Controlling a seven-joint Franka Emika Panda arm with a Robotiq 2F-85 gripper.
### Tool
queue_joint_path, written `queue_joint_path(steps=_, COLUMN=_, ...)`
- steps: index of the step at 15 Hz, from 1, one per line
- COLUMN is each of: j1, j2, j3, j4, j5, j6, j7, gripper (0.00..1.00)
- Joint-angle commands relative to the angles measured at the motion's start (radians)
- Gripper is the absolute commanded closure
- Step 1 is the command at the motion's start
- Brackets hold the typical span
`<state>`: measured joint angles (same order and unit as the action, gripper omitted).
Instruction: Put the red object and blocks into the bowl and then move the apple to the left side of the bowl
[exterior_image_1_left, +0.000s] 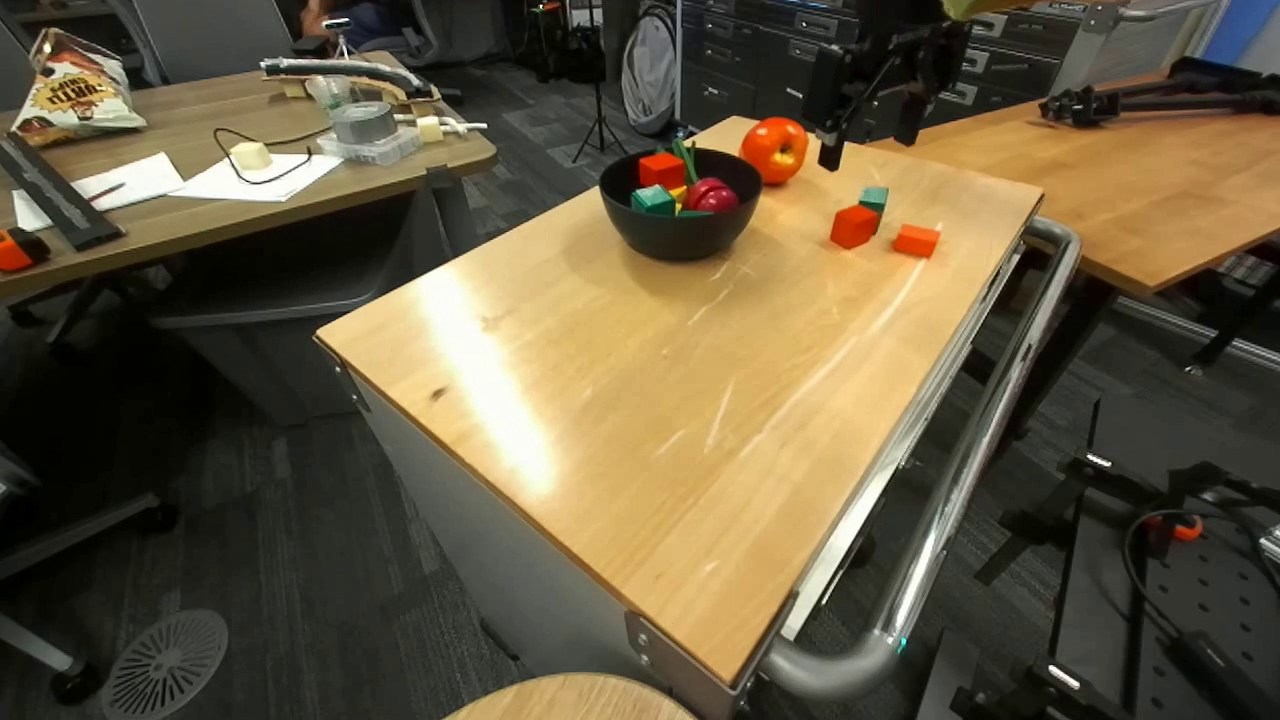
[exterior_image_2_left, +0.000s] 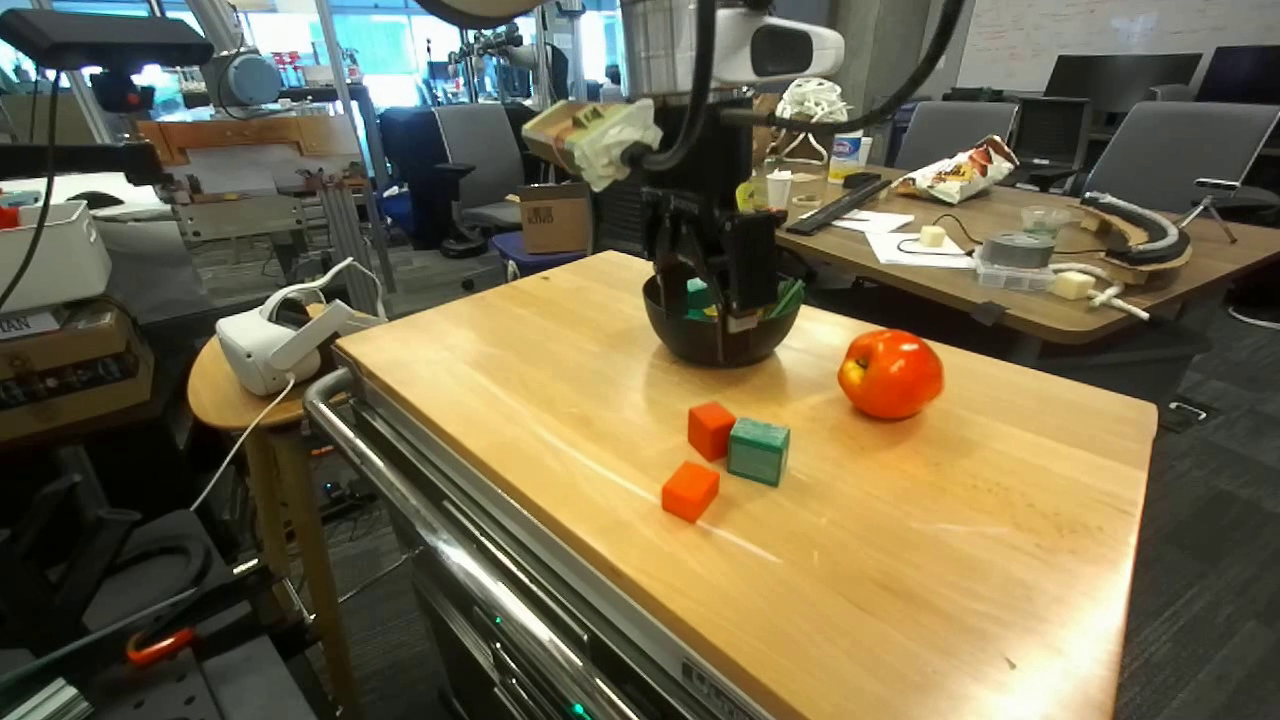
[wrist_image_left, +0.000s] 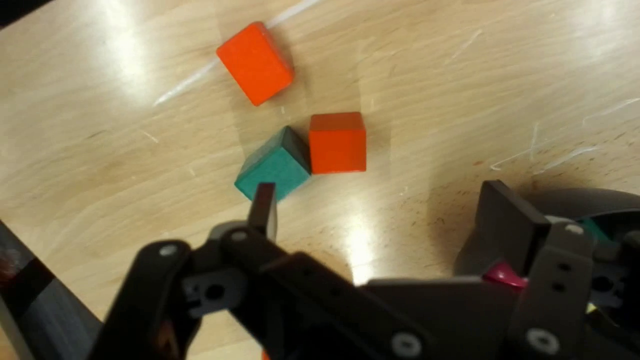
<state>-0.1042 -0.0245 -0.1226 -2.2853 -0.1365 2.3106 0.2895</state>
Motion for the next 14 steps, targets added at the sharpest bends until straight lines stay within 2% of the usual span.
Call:
queue_joint_path(steps=1, j1=-0.017, j2=0.017, j3=-0.003, j4=-0.034, j5=-0.078, j6=0.023, j7=0.114, gripper=0.0)
queue_joint_path(steps=7, j1=-0.018, j2=0.103, j3=-0.012, j4=-0.017, j5=0.012, j6=0.039, j7=0.147, gripper=0.0)
queue_joint_path(steps=14, j1=0.001, j2=0.21, j3=-0.022, j4=0.032, j5=0.035, j6=0.072, j7=0.242, gripper=0.0)
